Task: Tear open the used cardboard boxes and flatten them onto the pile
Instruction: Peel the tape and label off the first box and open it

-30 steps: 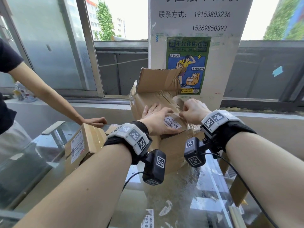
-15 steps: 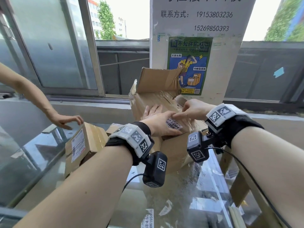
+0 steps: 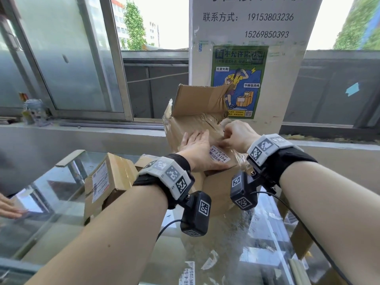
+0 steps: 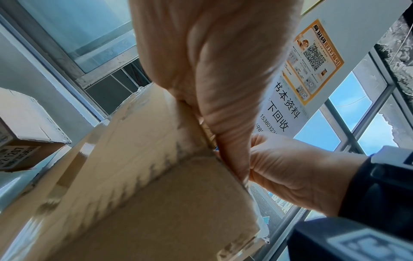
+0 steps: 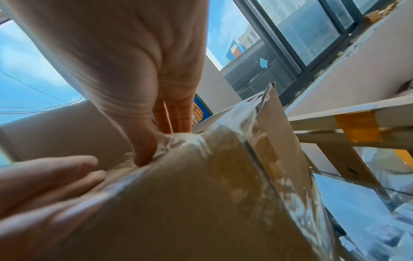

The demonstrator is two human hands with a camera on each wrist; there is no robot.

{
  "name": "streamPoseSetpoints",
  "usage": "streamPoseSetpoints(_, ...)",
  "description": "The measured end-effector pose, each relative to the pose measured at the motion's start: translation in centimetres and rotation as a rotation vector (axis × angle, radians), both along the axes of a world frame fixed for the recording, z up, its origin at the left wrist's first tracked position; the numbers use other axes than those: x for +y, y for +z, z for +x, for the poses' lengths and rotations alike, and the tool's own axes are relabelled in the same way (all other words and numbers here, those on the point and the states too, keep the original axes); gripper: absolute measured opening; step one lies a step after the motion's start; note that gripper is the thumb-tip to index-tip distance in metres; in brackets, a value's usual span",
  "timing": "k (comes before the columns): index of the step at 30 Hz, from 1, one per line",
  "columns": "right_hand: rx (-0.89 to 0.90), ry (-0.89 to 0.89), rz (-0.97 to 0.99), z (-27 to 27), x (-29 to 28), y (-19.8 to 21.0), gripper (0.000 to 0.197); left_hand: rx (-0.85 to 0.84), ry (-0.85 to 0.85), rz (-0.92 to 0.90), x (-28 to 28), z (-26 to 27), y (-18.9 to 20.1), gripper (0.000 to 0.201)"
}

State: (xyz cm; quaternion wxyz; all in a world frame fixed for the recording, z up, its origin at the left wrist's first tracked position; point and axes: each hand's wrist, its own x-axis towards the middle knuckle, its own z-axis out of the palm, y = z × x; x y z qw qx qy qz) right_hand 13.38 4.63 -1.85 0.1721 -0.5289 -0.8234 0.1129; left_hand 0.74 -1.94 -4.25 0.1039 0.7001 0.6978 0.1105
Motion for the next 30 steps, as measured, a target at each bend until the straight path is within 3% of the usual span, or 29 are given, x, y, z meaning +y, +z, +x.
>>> streamPoseSetpoints(10,-0.139,0.009,0.123,-0.2,0.4,-0.7,0.026,0.007,-0.007,0.004,0.0,0.1,0.2,0.117)
streamPoseSetpoints(15,-0.099,-0.009,0.123,-0.1,0.6,-0.7,0.021,0.011,-0.013,0.01,0.0,0.1,0.2,0.117)
streamPoseSetpoints(20,-0.047,-0.02,0.112,0.3,0.5,-0.4,0.027,0.004,-0.023,0.008,-0.1,0.1,0.2,0.117)
streamPoseSetpoints(26,0.057,-0.059,0.067,0.9,0.3,-0.2,0.012,0.008,-0.044,0.007,0.0,-0.1,0.1,0.117)
streamPoseSetpoints(30,0.106,-0.079,0.022,1.1,0.1,-0.1,0.023,0.033,-0.052,0.005,0.1,-0.1,0.1,0.115)
